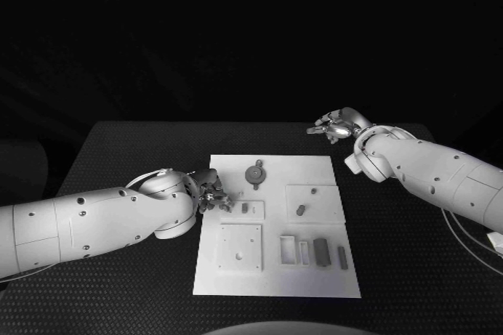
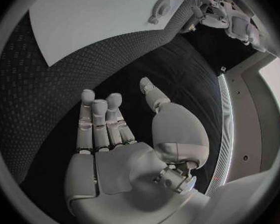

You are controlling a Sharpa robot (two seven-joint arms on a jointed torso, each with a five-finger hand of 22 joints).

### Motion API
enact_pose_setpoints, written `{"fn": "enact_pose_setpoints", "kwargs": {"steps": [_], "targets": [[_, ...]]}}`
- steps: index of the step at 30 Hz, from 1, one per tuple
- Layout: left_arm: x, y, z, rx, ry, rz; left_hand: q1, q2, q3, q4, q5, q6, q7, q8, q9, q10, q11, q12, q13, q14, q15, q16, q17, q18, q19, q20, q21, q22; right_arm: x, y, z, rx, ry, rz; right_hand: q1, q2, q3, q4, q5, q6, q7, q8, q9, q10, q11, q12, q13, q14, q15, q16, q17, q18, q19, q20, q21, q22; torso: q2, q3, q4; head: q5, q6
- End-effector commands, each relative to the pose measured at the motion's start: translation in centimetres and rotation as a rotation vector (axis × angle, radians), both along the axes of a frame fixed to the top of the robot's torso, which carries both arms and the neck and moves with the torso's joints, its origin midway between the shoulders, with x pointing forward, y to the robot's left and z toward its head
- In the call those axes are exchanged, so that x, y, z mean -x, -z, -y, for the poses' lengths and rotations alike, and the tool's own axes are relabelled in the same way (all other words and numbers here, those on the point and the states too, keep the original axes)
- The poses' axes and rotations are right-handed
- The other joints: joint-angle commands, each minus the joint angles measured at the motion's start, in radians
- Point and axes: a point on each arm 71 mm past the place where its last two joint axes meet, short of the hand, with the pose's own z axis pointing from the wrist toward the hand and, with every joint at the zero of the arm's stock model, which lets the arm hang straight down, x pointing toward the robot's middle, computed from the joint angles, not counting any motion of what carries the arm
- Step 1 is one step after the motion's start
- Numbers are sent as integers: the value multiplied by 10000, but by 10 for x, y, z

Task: Assemble the parts on the task board

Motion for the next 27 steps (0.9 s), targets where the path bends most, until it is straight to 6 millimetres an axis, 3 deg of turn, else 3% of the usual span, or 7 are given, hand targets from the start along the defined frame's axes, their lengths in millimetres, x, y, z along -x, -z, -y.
{"fn": "enact_pose_setpoints", "kwargs": {"steps": [1,27], "targets": [[-1,-4,3,261,122,556,354,252,136,-178,30,205,-311,49,16,303,-372,44,-14,79,-2,53,12,203,40,-14,54,228,0,0,-1,-19,-168,-26,-101,3,40,5,4,62,22,60,-15,-1568,-33,37,-16,3,-78,48,-9,149,-35,18,-22,11,-3,-4,8,4,-3],[1,0,9,-40,559,982,352,243,157,-166,27,191,-319,70,6,312,-385,32,-37,111,-12,39,3,208,55,-18,73,219,1,0,-1,-17,-161,-32,-105,6,47,0,4,61,22,64,-18,-1572,-33,49,-31,1,-78,55,-19,149,-35,17,-23,14,-1,2,-1,30,-38]]}}
